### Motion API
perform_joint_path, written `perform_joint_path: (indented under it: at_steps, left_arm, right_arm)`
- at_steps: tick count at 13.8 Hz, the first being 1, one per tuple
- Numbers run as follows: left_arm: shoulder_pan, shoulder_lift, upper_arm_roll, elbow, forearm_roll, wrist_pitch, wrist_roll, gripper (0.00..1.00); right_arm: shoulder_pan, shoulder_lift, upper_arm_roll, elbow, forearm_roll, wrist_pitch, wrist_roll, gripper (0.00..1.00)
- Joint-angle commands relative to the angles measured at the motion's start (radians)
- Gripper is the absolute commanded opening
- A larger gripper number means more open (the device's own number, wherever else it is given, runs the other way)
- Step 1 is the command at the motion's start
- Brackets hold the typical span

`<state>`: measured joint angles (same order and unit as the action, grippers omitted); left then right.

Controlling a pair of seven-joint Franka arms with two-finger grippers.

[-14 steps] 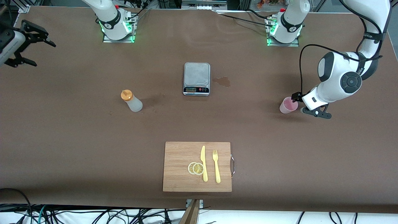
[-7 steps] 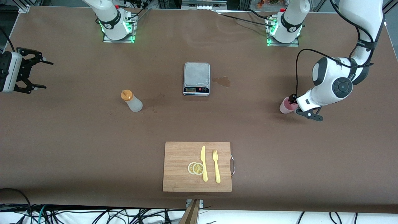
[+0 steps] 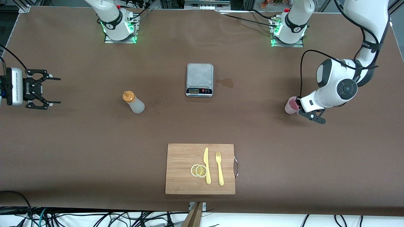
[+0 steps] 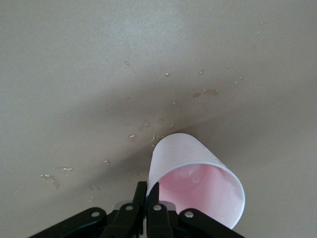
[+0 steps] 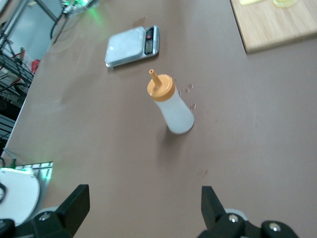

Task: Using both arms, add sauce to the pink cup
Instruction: 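Lift the cup with the left gripper while the right gripper reaches the bottle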

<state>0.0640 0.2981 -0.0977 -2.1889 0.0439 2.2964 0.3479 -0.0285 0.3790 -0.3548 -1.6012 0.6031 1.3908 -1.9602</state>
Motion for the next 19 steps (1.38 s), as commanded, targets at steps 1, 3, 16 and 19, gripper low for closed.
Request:
perform_joint_path:
  at_steps: [1,3,16,19]
  left_arm:
    - [-0.003,-0.052,-0.09,0.066,-0.006,-0.165,0.002,0.0]
    - [-0.003,-0.062,-0.21,0.144,-0.01,-0.28,-0.12,0.0]
    - [-0.251,0.082,-0.599,0.189,-0.073,-0.074,-1.266,0.0]
    - [-0.283,0.145,-0.602,0.192,-0.006,-0.022,-1.357,0.0]
  right_arm:
    - [-0.019,0.089,0.005,0.003,0.093,-0.022,-0.159,1.0]
    - [-0.024,0.128,0.005,0.0,0.098,-0.065,-0.193,1.0]
    - [-0.01,0.334,0.04,-0.118,0.363,-0.078,-0.587,1.0]
    - [-0.008,0.374,0.069,-0.126,0.435,-0.075,-0.641,1.0]
